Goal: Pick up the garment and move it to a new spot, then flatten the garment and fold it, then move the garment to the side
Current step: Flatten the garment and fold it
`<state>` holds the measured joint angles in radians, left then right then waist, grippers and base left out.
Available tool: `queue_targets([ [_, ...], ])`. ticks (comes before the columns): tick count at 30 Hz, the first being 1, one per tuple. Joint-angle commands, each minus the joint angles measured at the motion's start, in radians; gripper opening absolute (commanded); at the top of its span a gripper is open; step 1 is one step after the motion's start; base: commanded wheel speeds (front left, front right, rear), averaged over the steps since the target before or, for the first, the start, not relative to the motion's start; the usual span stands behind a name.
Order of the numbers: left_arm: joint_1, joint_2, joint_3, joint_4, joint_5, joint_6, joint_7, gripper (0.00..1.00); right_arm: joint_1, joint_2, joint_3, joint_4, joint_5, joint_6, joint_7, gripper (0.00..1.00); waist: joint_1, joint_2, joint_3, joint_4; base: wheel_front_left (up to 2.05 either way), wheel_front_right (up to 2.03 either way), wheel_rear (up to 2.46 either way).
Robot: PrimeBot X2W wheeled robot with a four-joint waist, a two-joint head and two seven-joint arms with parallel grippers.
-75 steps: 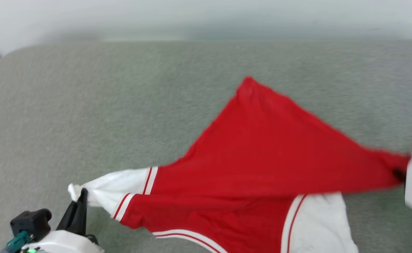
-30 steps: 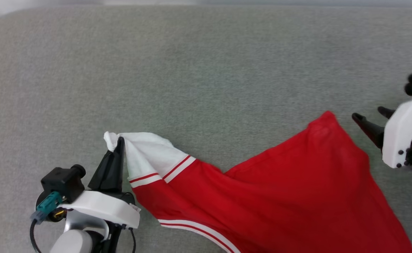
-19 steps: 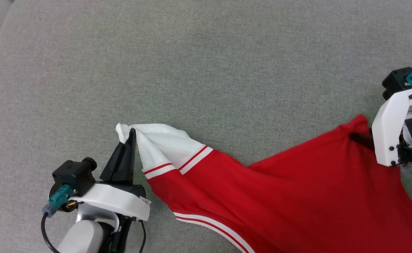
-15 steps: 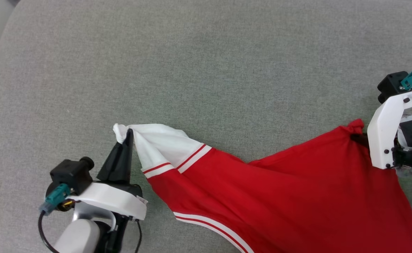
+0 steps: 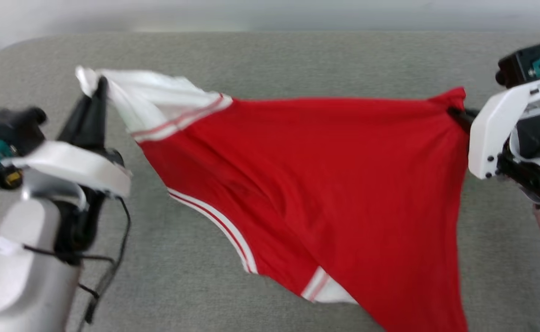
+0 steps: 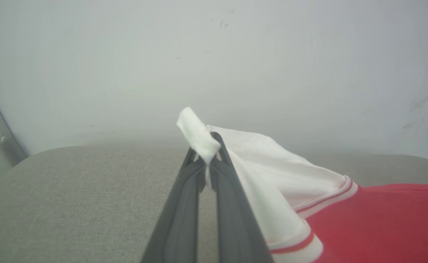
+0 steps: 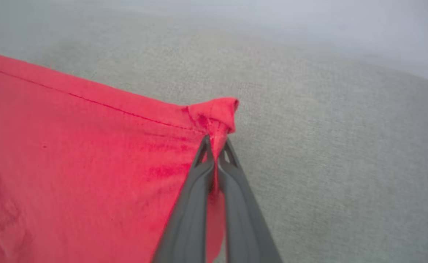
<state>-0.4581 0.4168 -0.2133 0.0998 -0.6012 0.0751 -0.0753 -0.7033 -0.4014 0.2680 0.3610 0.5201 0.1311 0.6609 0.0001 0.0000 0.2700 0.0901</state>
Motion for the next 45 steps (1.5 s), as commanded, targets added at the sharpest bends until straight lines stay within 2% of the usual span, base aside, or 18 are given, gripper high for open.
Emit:
queue_targets([
  [1,-0.070,0.021,0.016,0.035,-0.006,-0.012,0.013,0.00,-0.040,0.017,-0.001,0.029,-0.010,-0.001,-0.047,0.00,-0.0001,0.0000,-0.035,-0.061,0.00,0.00,0.00],
  [5,-0.208,0.042,0.020,0.117,-0.004,-0.032,0.041,0.00,-0.123,0.048,-0.007,0.099,-0.043,-0.001,-0.154,0.00,-0.0001,0.0000,-0.042,-0.104,0.00,0.00,0.00],
  [13,-0.533,0.053,-0.012,0.277,0.056,-0.064,0.041,0.00,-0.347,0.060,-0.047,0.215,-0.117,-0.001,-0.321,0.00,-0.0001,0.0000,0.020,-0.147,0.00,0.00,0.00],
  [14,-0.533,0.053,-0.012,0.277,0.056,-0.064,0.041,0.00,-0.347,0.060,-0.047,0.215,-0.117,-0.001,-0.321,0.00,-0.0001,0.0000,0.020,-0.147,0.00,0.00,0.00],
  [20,-0.784,0.064,-0.011,0.380,0.103,-0.073,-0.012,0.00,-0.552,0.084,-0.117,0.265,-0.196,-0.001,-0.458,0.00,-0.0001,0.0000,0.107,-0.162,0.00,0.00,0.00],
  [28,-1.067,0.083,-0.001,0.470,0.121,-0.106,-0.055,0.00,-0.792,0.109,-0.165,0.294,-0.253,-0.001,-0.555,0.00,-0.0001,0.0000,0.242,-0.166,0.00,0.00,0.00],
  [36,-1.190,0.095,-0.006,0.524,0.119,-0.119,-0.039,0.00,-0.919,0.119,-0.134,0.341,-0.261,-0.001,-0.598,0.00,-0.0001,0.0000,0.375,-0.166,0.00,0.00,0.00],
  [45,-1.137,0.063,-0.012,0.621,0.073,-0.152,-0.049,0.00,-0.905,0.137,-0.057,0.456,-0.210,-0.001,-0.651,0.00,-0.0001,0.0000,0.427,-0.155,0.00,0.00,0.00],
])
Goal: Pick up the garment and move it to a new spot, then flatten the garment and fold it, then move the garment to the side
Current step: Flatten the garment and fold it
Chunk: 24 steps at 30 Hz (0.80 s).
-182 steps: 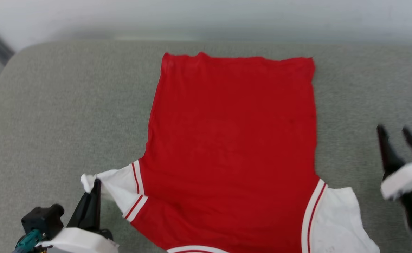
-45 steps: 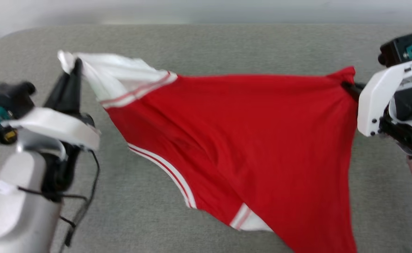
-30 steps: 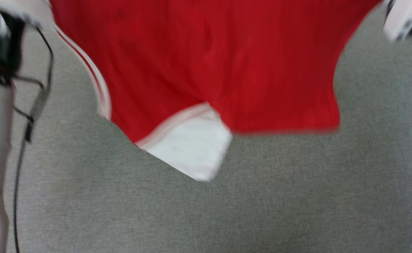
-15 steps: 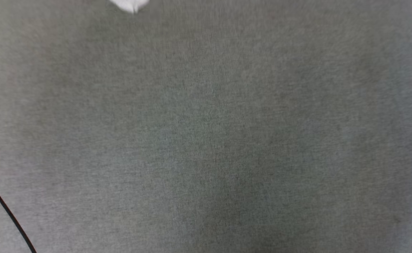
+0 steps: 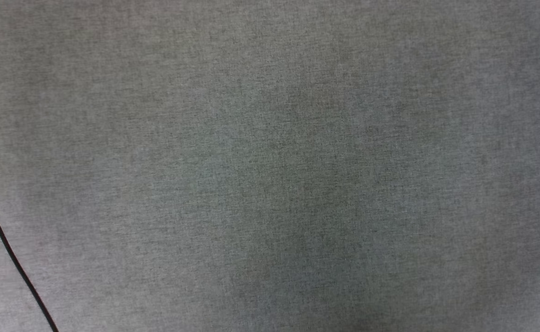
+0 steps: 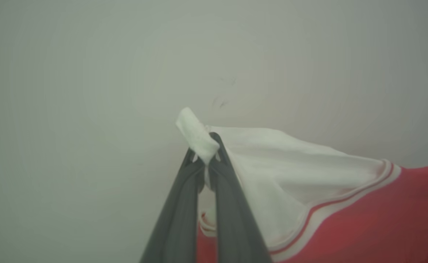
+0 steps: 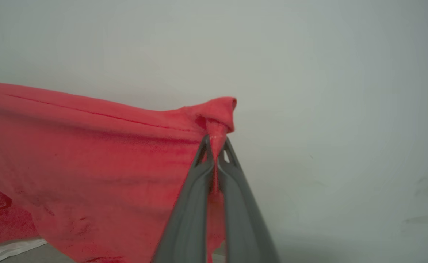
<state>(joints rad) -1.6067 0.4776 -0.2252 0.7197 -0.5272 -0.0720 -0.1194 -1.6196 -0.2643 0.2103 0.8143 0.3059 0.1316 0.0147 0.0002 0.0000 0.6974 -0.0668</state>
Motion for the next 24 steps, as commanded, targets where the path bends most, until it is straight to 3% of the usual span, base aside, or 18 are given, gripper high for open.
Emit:
queue_targets([
  [1,0.026,-0.002,0.000,0.011,-0.010,-0.008,-0.009,0.00,0.026,0.001,0.015,0.015,0.013,-0.002,-0.013,0.00,-0.0002,0.0000,-0.005,0.003,0.00,0.00,0.00],
  [9,0.252,-0.022,-0.001,0.067,-0.078,-0.040,-0.047,0.00,0.230,-0.026,0.124,0.054,0.125,-0.002,-0.078,0.00,-0.0002,0.0000,-0.104,0.020,0.00,0.00,0.00],
  [18,0.715,-0.036,0.000,0.041,-0.156,-0.054,-0.125,0.00,0.610,-0.070,0.242,0.023,0.259,-0.002,-0.101,0.00,-0.0002,0.0000,-0.330,0.032,0.00,0.00,0.00],
  [24,1.019,-0.038,0.022,-0.041,-0.193,-0.044,-0.140,0.00,0.841,-0.106,0.264,-0.009,0.321,-0.002,-0.102,0.00,-0.0002,0.0000,-0.462,0.047,0.00,0.00,0.00],
])
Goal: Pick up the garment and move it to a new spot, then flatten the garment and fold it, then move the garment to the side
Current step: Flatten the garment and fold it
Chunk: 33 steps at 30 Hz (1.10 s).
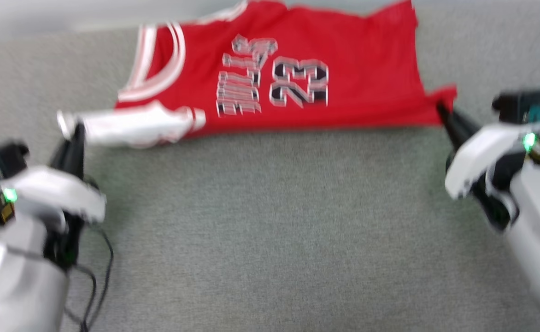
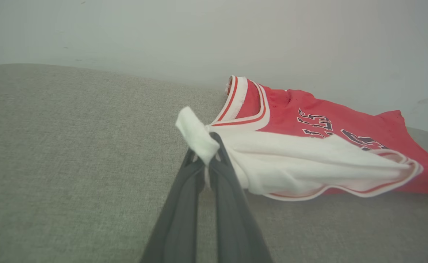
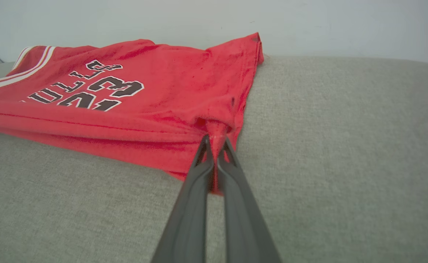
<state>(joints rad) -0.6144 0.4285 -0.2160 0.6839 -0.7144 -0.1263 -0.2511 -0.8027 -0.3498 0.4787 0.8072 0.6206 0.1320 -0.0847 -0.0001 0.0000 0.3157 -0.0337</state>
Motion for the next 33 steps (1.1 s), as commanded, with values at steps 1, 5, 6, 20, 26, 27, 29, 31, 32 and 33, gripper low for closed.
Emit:
queue_targets([
  [1,0.075,0.006,0.016,-0.021,-0.012,0.016,-0.009,0.00,0.064,-0.027,-0.008,-0.007,0.018,-0.003,0.000,0.00,0.0001,0.0000,-0.102,0.019,0.00,0.00,0.00],
  [5,0.250,0.005,0.048,-0.112,-0.043,0.053,-0.010,0.00,0.210,-0.046,-0.029,-0.049,0.049,-0.003,0.002,0.00,0.0001,0.0000,-0.167,0.031,0.00,0.00,0.00],
  [6,0.294,0.007,0.053,-0.137,-0.045,0.065,-0.010,0.00,0.242,-0.053,-0.038,-0.062,0.050,-0.004,0.000,0.00,0.0001,0.0000,-0.181,0.033,0.00,0.00,0.00],
  [20,0.811,0.033,0.126,-0.574,-0.145,0.250,0.120,0.00,0.760,-0.024,-0.263,-0.388,-0.030,-0.005,0.075,0.00,0.0001,0.0000,-0.316,0.052,0.00,0.00,0.00],
  [26,0.887,0.043,0.138,-0.697,-0.160,0.284,0.152,0.00,0.890,0.032,-0.377,-0.581,-0.105,-0.005,0.181,0.00,0.0001,0.0000,-0.292,0.051,0.00,0.00,0.00],
  [27,0.884,0.043,0.135,-0.714,-0.157,0.287,0.155,0.00,0.904,0.046,-0.396,-0.616,-0.122,-0.005,0.203,0.00,0.0001,0.0000,-0.283,0.050,0.00,0.00,0.00],
  [29,0.864,0.049,0.125,-0.734,-0.147,0.293,0.166,0.00,0.915,0.072,-0.420,-0.671,-0.154,-0.003,0.250,0.00,0.0001,0.0000,-0.266,0.046,0.00,0.00,0.00],
  [31,0.833,0.054,0.117,-0.747,-0.139,0.295,0.174,0.00,0.905,0.094,-0.434,-0.714,-0.177,-0.003,0.289,0.00,0.0001,0.0000,-0.248,0.041,0.00,0.00,0.00],
  [32,0.820,0.056,0.110,-0.746,-0.133,0.294,0.177,0.00,0.897,0.101,-0.437,-0.727,-0.191,-0.002,0.312,0.00,0.0001,0.0000,-0.242,0.039,0.00,0.00,0.00],
  [33,0.805,0.058,0.105,-0.744,-0.129,0.291,0.182,0.00,0.888,0.109,-0.437,-0.739,-0.203,-0.002,0.330,0.00,0.0001,0.0000,-0.235,0.037,0.00,0.00,0.00],
])
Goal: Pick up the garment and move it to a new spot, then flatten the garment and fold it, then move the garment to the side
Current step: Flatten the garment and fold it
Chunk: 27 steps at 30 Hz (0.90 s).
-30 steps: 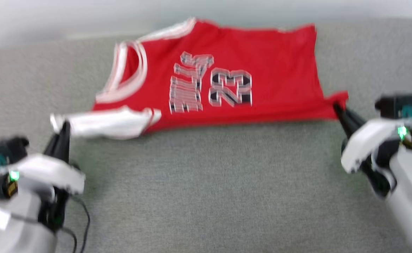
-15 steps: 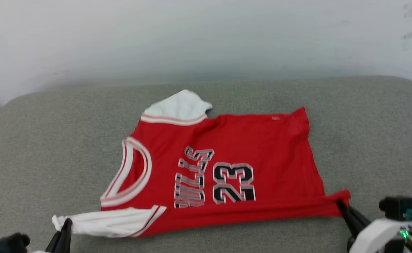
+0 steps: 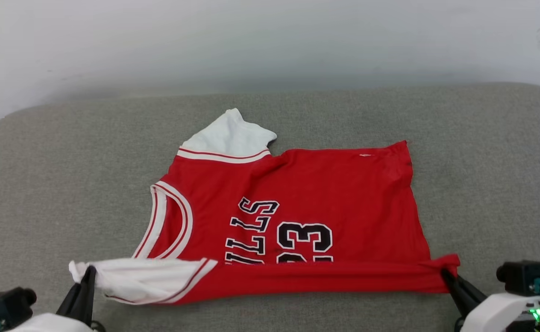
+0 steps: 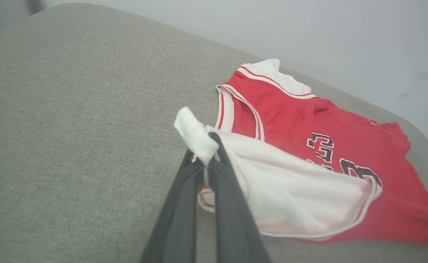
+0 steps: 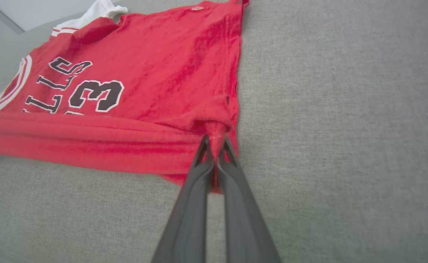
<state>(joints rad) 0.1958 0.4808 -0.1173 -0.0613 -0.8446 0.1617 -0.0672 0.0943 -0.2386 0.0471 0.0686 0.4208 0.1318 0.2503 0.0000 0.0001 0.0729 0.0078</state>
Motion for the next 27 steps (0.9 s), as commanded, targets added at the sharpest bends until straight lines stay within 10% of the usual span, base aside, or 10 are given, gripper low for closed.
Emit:
queue_targets([
  [1,-0.022,0.006,0.000,0.004,0.004,-0.001,0.001,0.00,-0.022,0.005,-0.007,-0.011,-0.010,-0.002,0.007,0.00,0.0000,-0.0001,0.016,-0.007,0.00,0.00,0.00],
  [20,-0.354,-0.081,-0.154,0.321,0.023,-0.116,0.058,0.00,-0.248,-0.009,0.112,0.182,-0.049,-0.002,0.019,0.00,0.0000,-0.0001,0.206,0.001,0.00,0.00,0.00],
  [22,-0.364,-0.093,-0.169,0.355,0.011,-0.137,0.073,0.00,-0.257,-0.013,0.131,0.211,-0.048,-0.002,0.004,0.25,0.0000,-0.0001,0.202,0.000,0.00,0.00,0.00],
  [24,-0.373,-0.098,-0.170,0.382,0.006,-0.145,0.071,0.41,-0.266,-0.012,0.142,0.228,-0.043,-0.002,-0.026,1.00,0.0000,-0.0001,0.192,-0.002,0.00,0.00,0.00],
  [25,-0.376,-0.099,-0.171,0.391,0.004,-0.149,0.071,0.91,-0.268,-0.014,0.151,0.233,-0.042,-0.002,-0.045,1.00,0.0000,-0.0001,0.184,-0.004,0.00,0.00,0.00],
  [27,-0.383,-0.096,-0.162,0.403,0.004,-0.146,0.058,1.00,-0.275,-0.015,0.154,0.236,-0.045,-0.002,-0.093,1.00,0.0000,-0.0001,0.168,-0.006,0.00,0.00,0.00],
])
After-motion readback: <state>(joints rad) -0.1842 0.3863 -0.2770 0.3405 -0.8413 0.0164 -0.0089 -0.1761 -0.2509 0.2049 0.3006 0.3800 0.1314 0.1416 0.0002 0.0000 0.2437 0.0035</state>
